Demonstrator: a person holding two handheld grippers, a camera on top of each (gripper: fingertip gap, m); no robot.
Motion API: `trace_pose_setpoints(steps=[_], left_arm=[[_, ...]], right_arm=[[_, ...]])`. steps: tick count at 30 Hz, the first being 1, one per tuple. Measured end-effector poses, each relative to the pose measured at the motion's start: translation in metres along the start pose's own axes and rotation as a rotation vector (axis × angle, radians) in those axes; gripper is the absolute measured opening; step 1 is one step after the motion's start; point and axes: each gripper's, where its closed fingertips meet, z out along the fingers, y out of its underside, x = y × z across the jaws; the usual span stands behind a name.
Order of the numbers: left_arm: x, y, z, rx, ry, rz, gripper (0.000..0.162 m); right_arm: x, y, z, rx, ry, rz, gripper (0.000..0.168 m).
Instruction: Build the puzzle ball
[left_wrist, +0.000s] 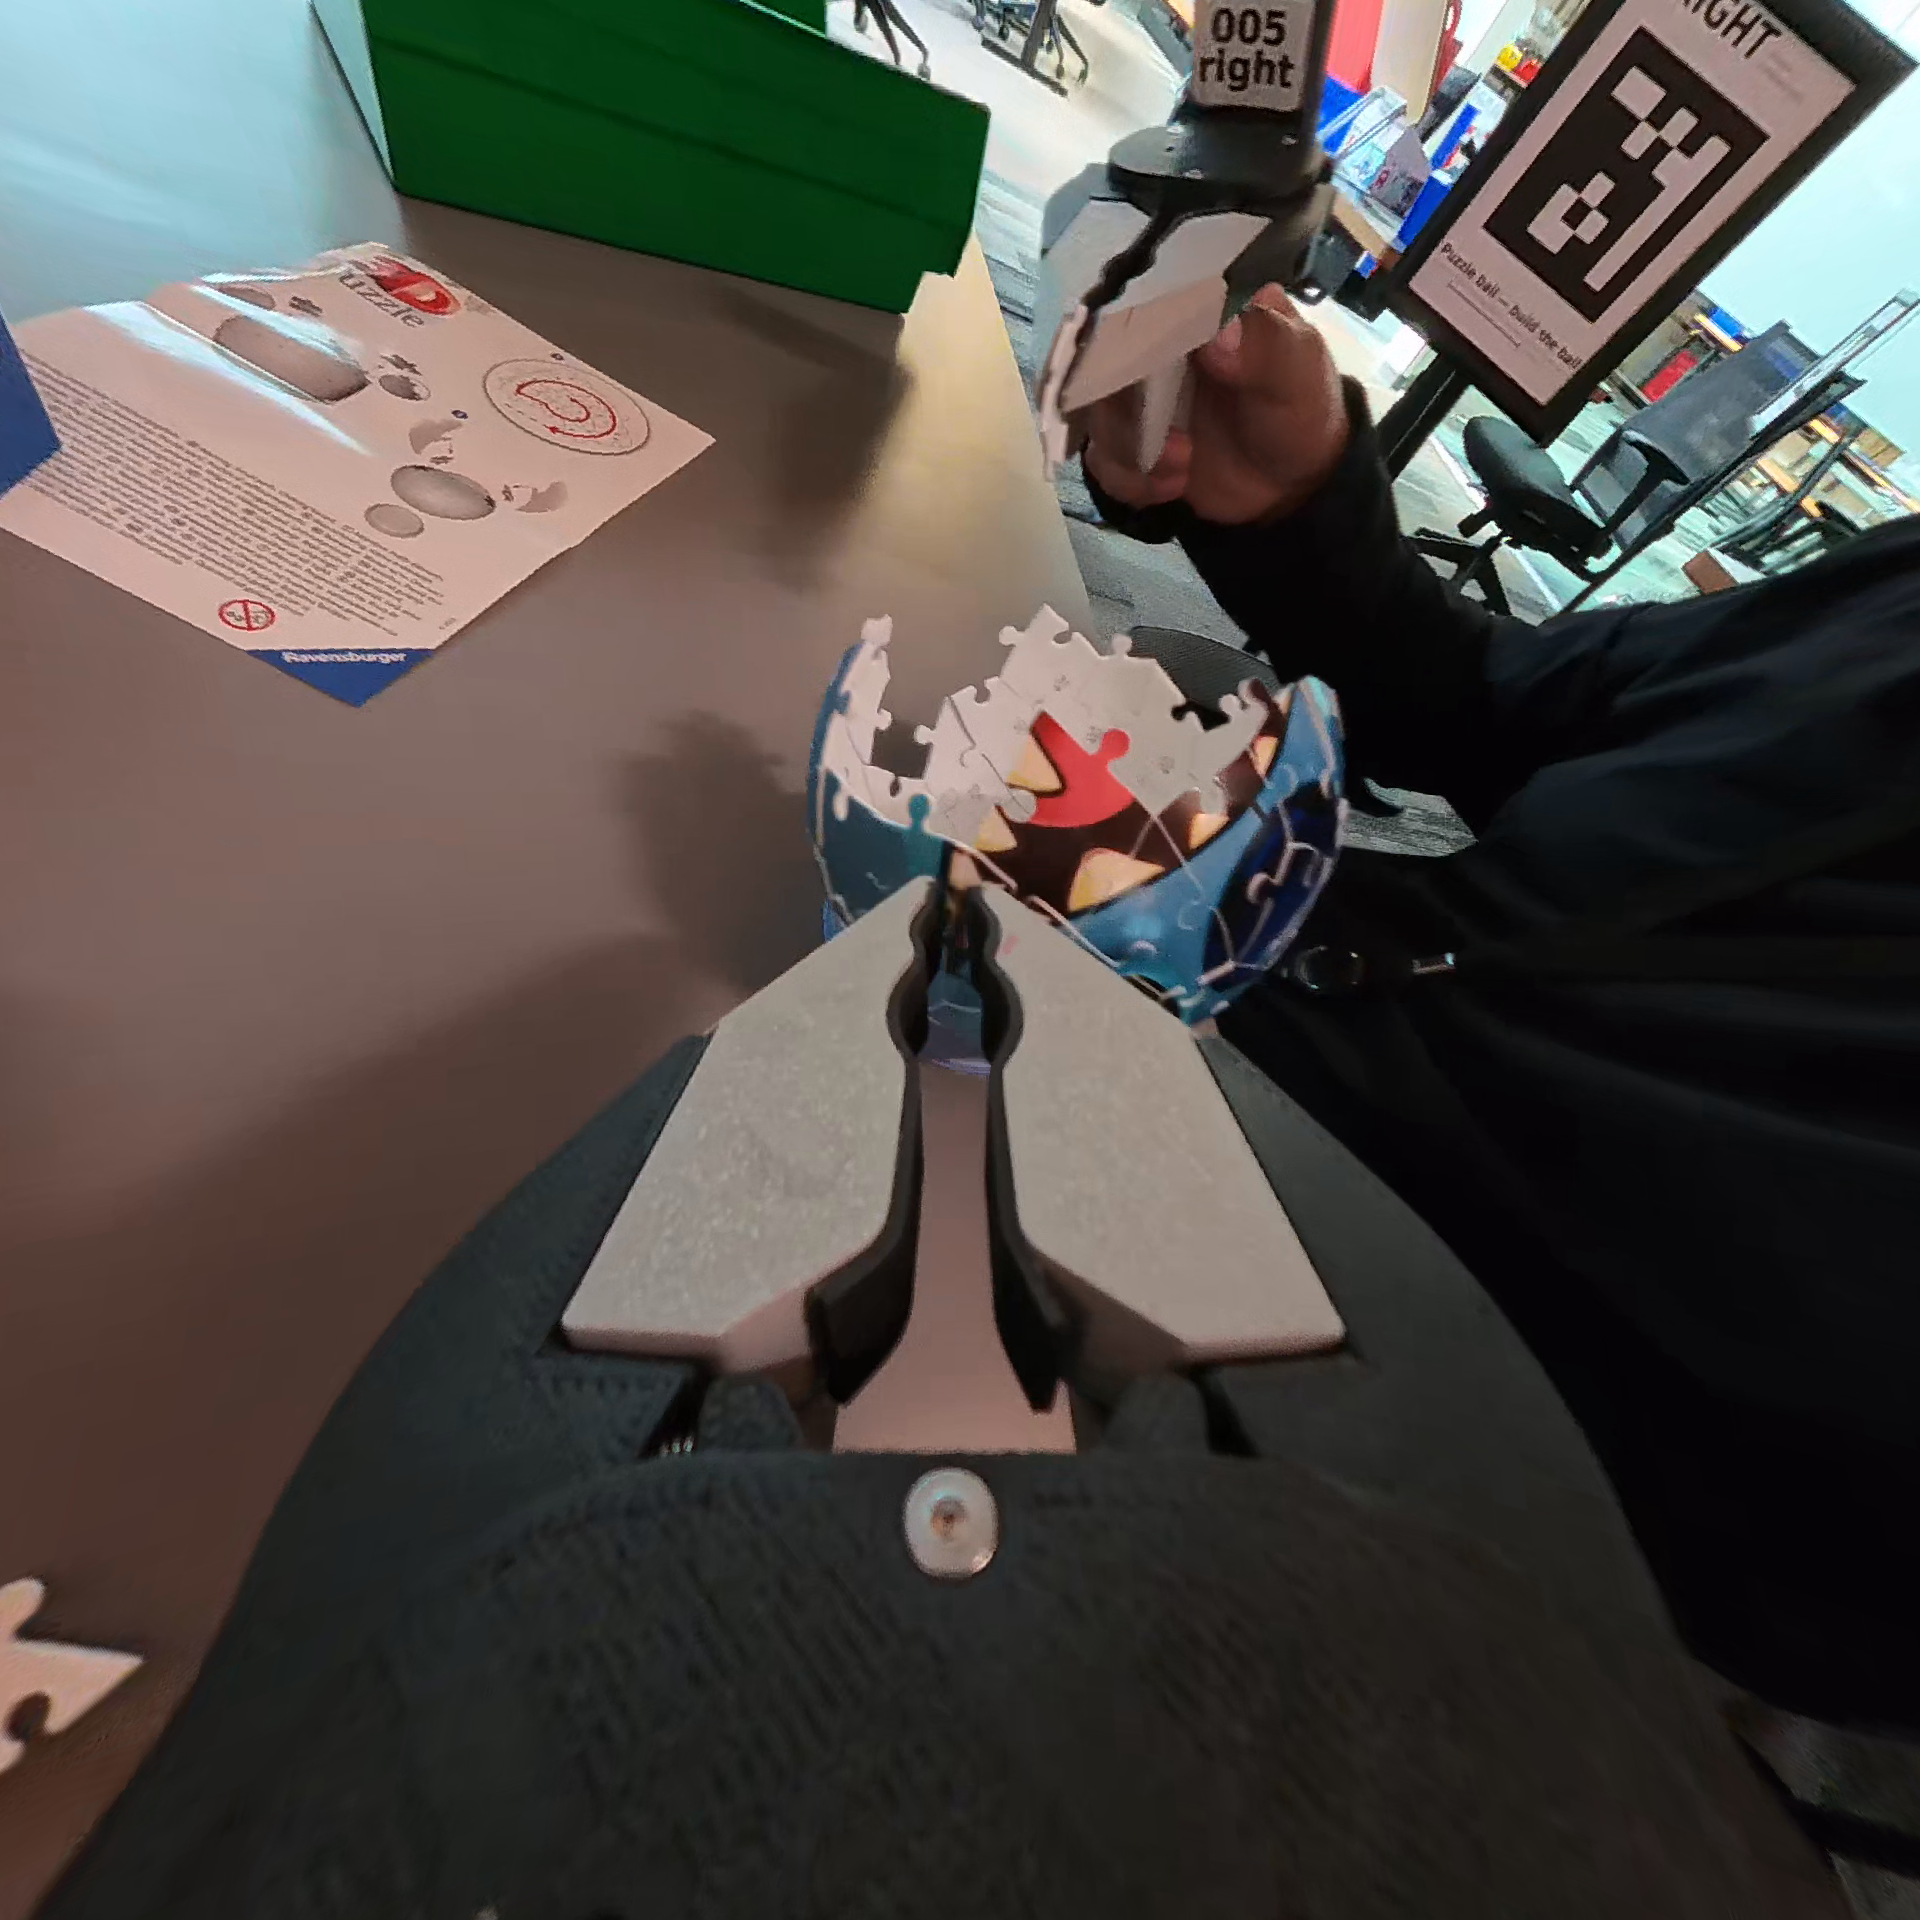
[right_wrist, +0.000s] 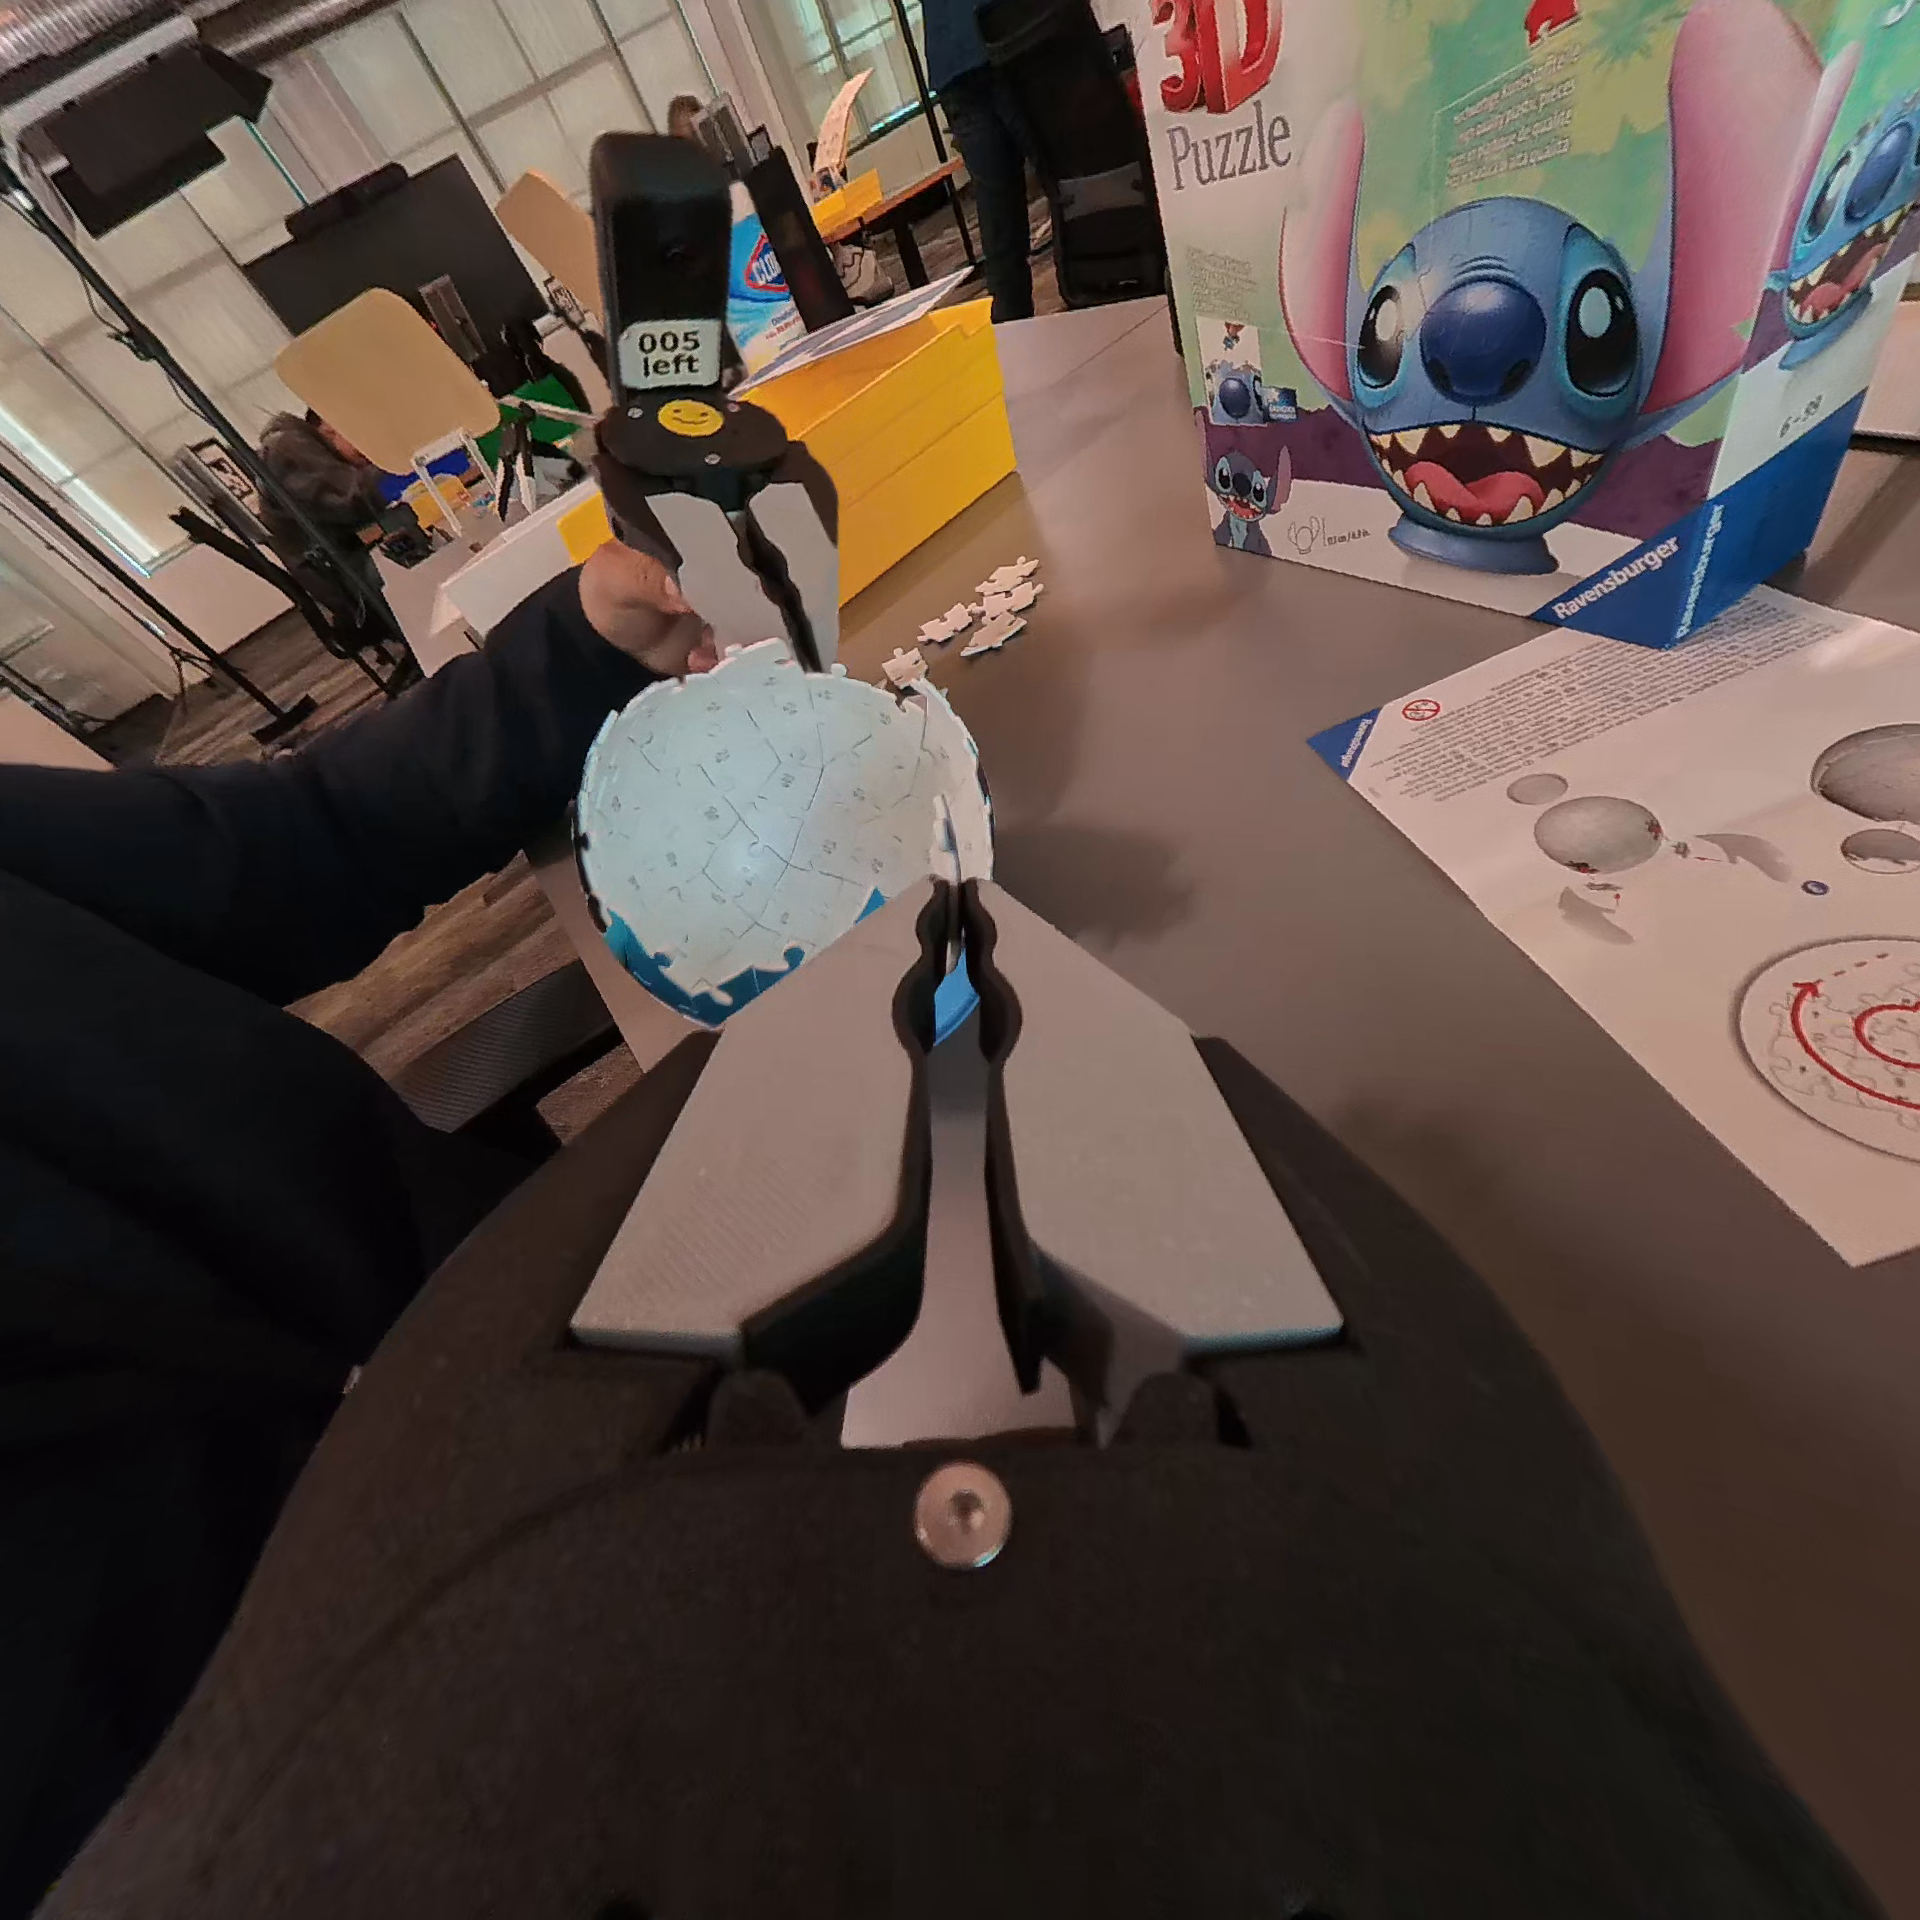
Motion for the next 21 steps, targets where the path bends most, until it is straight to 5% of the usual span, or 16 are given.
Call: trace_pose_setpoints(steps=[8,13,21], left_arm=[[-0.013,0.003,-0.013,-0.016,-0.180,0.093,0.000],[-0.022,-0.030,-0.010,0.124,-0.082,0.021,0.004],[-0.014,-0.034,0.009,0.140,0.076,0.033,0.012]], right_arm=[[-0.004,-0.004,0.015,-0.012,-0.041,-0.002,0.000],[-0.006,0.000,0.020,-0.017,-0.050,0.005,0.000],[-0.005,0.008,0.017,-0.031,-0.050,0.021,0.000]])
